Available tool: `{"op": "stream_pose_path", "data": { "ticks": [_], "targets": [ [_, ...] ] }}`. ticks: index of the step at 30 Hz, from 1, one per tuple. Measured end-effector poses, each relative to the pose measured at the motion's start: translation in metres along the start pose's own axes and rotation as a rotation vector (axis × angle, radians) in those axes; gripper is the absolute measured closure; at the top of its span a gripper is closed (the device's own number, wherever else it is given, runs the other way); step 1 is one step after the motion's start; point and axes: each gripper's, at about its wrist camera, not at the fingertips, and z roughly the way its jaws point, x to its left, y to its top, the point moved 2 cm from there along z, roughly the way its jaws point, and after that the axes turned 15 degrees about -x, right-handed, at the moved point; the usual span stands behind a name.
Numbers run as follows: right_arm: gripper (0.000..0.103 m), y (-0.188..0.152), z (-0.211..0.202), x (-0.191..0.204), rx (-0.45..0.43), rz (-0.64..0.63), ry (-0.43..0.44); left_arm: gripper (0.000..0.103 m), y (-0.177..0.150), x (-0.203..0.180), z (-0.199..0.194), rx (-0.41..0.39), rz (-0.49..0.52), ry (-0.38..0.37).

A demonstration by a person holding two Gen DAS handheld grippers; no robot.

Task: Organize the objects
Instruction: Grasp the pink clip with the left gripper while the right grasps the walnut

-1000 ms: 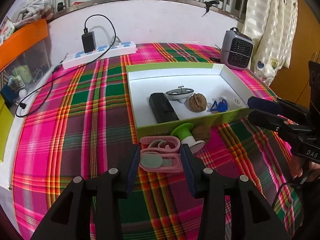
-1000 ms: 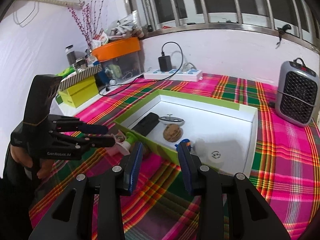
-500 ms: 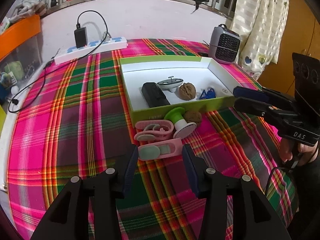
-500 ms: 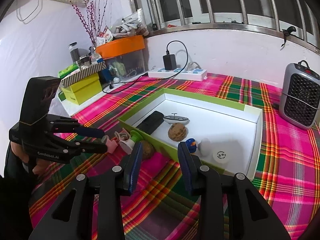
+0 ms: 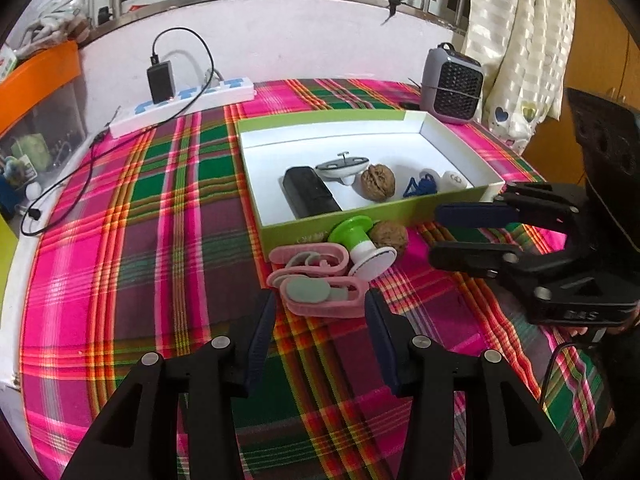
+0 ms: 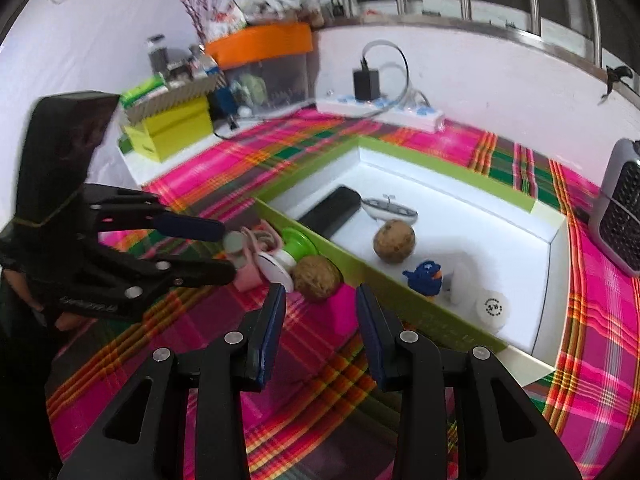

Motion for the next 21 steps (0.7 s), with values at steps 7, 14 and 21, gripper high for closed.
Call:
{"op": "stream_pose_path", "data": {
  "ticks": [7,14,21],
  "targets": [
    [0.065,0.0,0.016,-0.008,0.042,0.083,0.01,0.058,-0.001,0.001,0.001,0.003,-0.017,-0.006],
    [0.065,0.003,0.027,0.002,0.056,0.093,0.059,0.058,-0.002,0.0,0.002,0.012,-0.017,-0.006],
    [0.07,0.002,0.027,0.014,0.062,0.055,0.122,0.058,-0.001,0.003,0.002,0.011,-0.03,0.009]
  ]
}}
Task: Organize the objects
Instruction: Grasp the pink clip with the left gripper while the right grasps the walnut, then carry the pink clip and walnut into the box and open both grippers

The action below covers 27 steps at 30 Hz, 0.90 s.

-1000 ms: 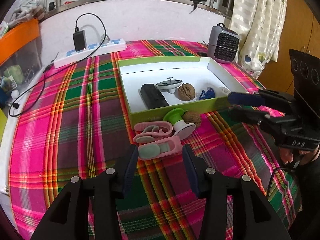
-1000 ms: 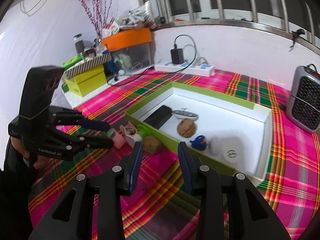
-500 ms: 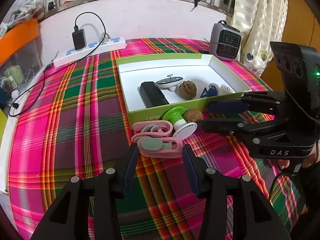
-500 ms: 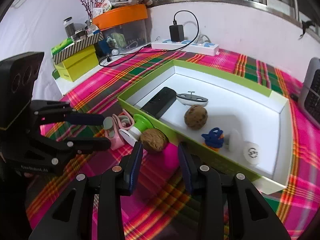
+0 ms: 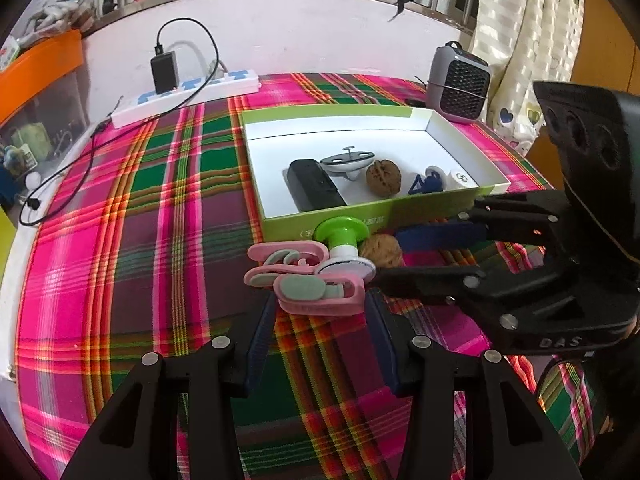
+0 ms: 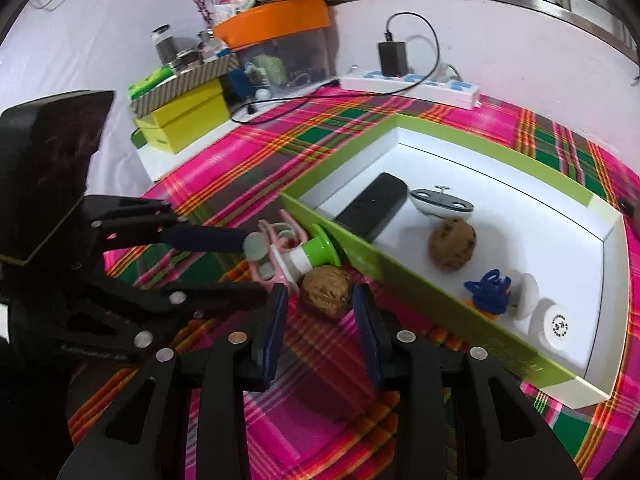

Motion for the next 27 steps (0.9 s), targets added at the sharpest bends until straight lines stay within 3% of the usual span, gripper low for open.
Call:
{"op": "stream_pose_path", "data": {
  "ticks": [18,22,25,27],
  "targets": [
    [0.071,0.003,0.011,0.002,0.022,-0.031,-0.005,0.058,-0.001,0.005,0.012,0.02,-0.021,0.034],
    [0.076,0.003,0.007,0.004,0.002,-0.037,0.005,0.059,-0.001,0.006,0.012,0.011,-0.03,0.032],
    [0.076,0.002,0.004,0.004,-0.006,-0.035,-0.003,0.062,-0.002,0.005,0.012,0.01,-0.027,0.031],
    [0.076,0.002,0.002,0.003,-0.013,-0.03,-0.006,0.071,-0.002,0.005,0.011,0.011,-0.023,0.035]
  ]
}}
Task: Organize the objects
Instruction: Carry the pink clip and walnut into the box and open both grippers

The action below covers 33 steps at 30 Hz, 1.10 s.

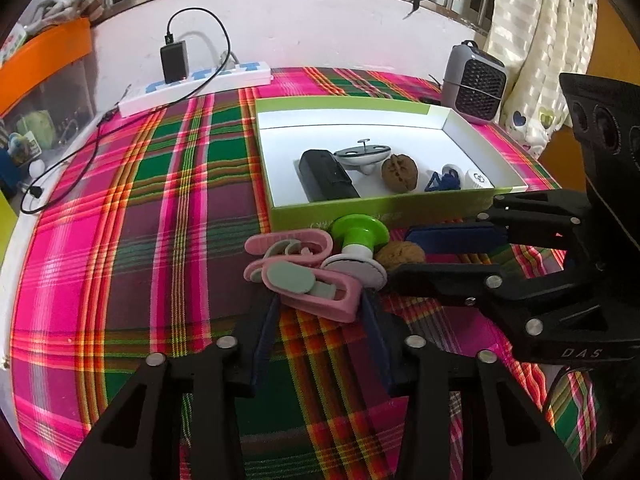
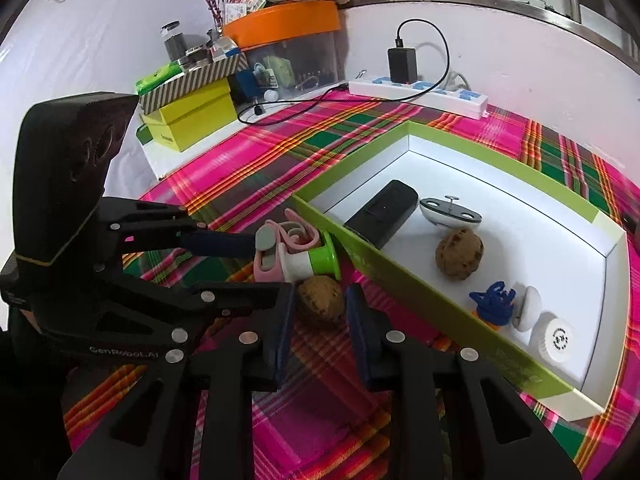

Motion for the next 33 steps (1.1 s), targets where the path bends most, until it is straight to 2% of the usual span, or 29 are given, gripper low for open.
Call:
{"op": "stream_pose_path", "data": {
  "ticks": [3,9,12,17,19,21,23,26,31,33],
  "targets": [
    [0.076,-0.002,-0.006,-0.002,-0.014,0.011,-0.012,0.084,0.0,0.002,-0.002,0.005,-0.009,-0.004],
    [0.076,-0.003,-0.01,-0.004,-0.021,0.022,-0.018,0.085,-0.001,0.006,-0.003,0.014,-0.009,0.018],
    [0.076,-0.004,-0.009,-0.003,-0.019,0.013,-0.018,0.085,0.0,0.016,-0.007,0.014,-0.031,0.062],
    [0.076,-0.004,-0.01,-0.002,-0.016,0.004,-0.014,0.085,-0.002,0.048,-0.011,0.019,-0.125,0.182],
    [0.076,-0.004,-0.01,-0.003,-0.016,0.007,-0.014,0.084,-0.002,0.056,-0.015,0.004,-0.161,0.188],
    [0.076,-0.004,-0.01,-0.004,-0.018,0.011,-0.015,0.068,-0.001,0.055,-0.019,-0.022,-0.18,0.162],
    [0.076,-0.004,-0.011,-0.005,-0.02,0.014,-0.019,0.062,0.001,0.05,-0.018,-0.035,-0.169,0.142],
    [0.076,-0.004,-0.012,-0.006,-0.024,0.016,-0.024,0.061,0.002,0.038,-0.01,-0.028,-0.134,0.12],
    [0.076,-0.004,-0.013,-0.004,-0.027,0.006,-0.026,0.061,0.002,0.031,0.002,-0.025,-0.077,0.174],
    [0.076,-0.004,-0.013,-0.003,-0.03,0.004,-0.026,0.061,0.003,0.032,0.004,-0.03,-0.084,0.175]
  ]
}}
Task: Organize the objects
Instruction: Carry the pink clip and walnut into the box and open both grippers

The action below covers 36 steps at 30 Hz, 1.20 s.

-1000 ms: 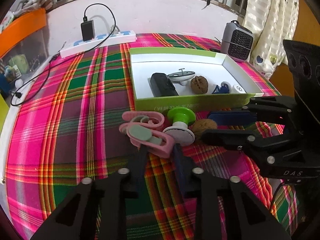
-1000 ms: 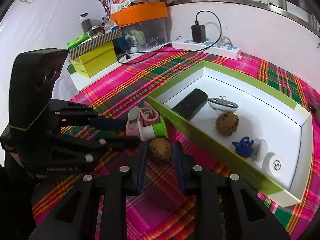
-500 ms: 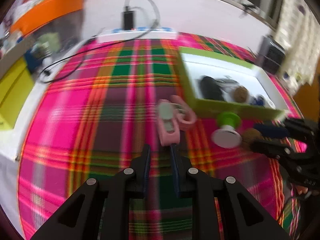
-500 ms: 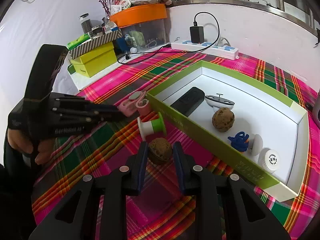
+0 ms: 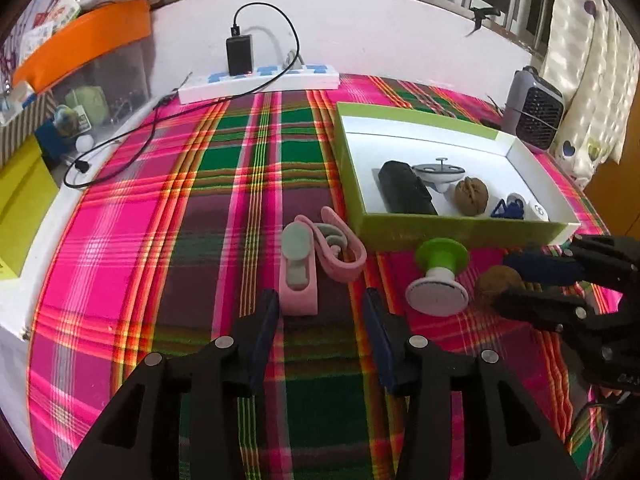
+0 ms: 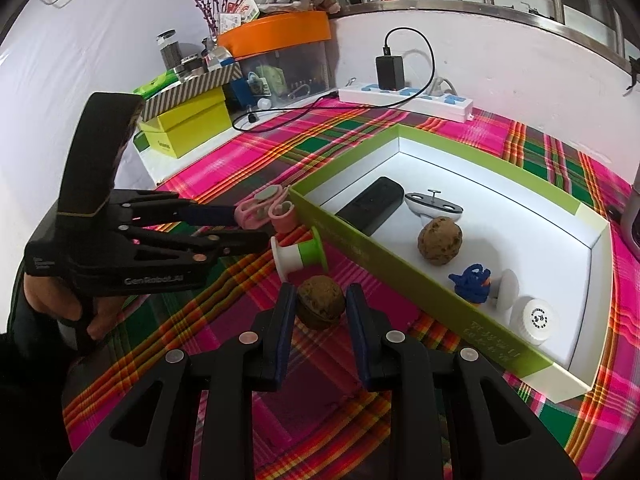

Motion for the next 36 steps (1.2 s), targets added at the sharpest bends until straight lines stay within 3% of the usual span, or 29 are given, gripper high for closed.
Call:
{"op": "stream_pose_path", "data": {
  "ticks": [4,9,15,24,36],
  "targets": [
    [0.076,0.0,-0.001,-0.001,-0.006,0.005,0.001,0.066,0.002,0.006,0.002,-0.007,-0.02,0.012],
    [0.076,0.0,0.0,0.0,-0.008,0.005,0.002,0.087,0.002,0.011,0.003,-0.012,-0.033,0.037],
    [0.076,0.001,-0.003,0.001,-0.019,0.005,-0.005,0.087,0.003,0.012,-0.002,-0.025,-0.031,0.04],
    [0.076,0.005,-0.012,0.0,-0.063,0.015,-0.013,0.087,0.012,0.017,-0.02,-0.115,-0.064,0.054],
    [0.076,0.009,-0.023,-0.005,-0.119,0.034,-0.029,0.087,0.021,0.005,-0.04,-0.229,-0.062,-0.02]
  ]
}}
